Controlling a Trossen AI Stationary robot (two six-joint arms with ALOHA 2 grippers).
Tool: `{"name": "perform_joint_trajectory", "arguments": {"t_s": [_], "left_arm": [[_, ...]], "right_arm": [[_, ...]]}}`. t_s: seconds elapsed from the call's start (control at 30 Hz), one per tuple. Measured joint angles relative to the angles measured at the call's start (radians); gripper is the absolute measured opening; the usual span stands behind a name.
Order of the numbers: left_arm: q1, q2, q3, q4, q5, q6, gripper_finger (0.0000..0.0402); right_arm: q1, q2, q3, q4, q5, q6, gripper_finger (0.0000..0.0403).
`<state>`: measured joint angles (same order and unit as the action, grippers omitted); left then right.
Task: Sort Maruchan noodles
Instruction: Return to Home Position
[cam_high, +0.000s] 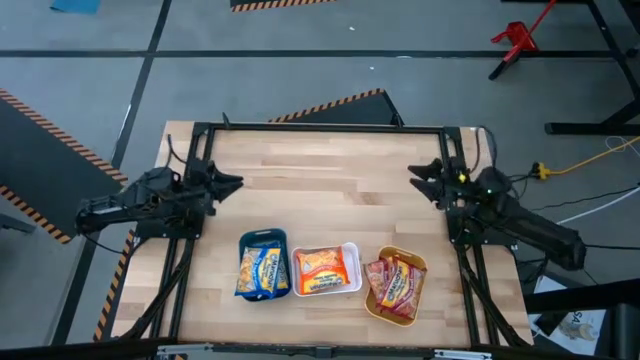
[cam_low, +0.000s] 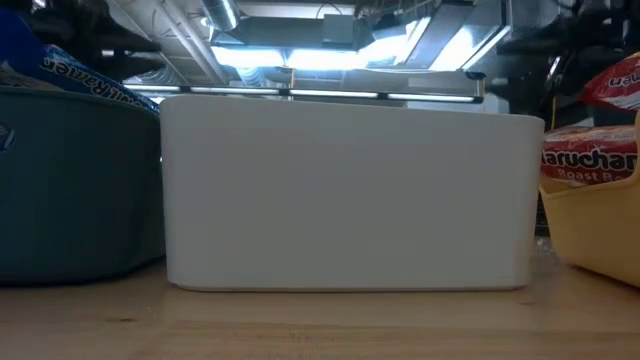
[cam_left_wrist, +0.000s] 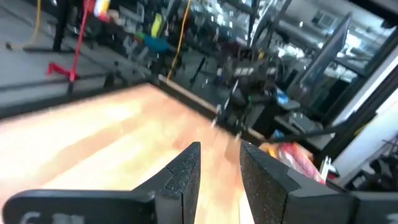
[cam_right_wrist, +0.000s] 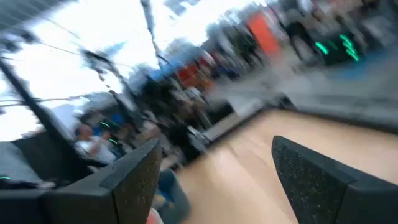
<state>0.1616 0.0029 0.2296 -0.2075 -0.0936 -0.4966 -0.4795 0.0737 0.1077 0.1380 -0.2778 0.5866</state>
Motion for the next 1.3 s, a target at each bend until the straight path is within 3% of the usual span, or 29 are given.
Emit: {"name": "perform_joint_trajectory", "arguments": {"t_s": [0.1, 0.23, 0.43, 0.63, 1.3], "left_arm": [[0.000, 0.000, -0.044, 0.019, 0.015, -0.025, 0.0106], [0.000, 0.000, -0.103, 0.076, 0.035, -0.025, 0.0106], [0.000, 0.000, -0.195, 0.163, 0.034, -0.046, 0.0106], [0.000, 0.002, -0.222, 0.228, 0.031, -0.011, 0.0105], [0.000, 0.002, -0.222, 0.227, 0.032, 0.062, 0.0105]], "right_arm": [[0.077, -0.003, -0.064, 0.097, 0.101, -0.027, 0.0294], [0.170, -0.003, -0.099, 0.046, 0.258, -0.066, 0.0294], [0.284, 0.000, -0.099, -0.101, 0.367, -0.069, 0.0294], [0.328, 0.001, -0.099, -0.097, 0.410, -0.114, 0.0294], [0.329, 0.015, -0.099, -0.102, 0.398, -0.122, 0.0294]]}}
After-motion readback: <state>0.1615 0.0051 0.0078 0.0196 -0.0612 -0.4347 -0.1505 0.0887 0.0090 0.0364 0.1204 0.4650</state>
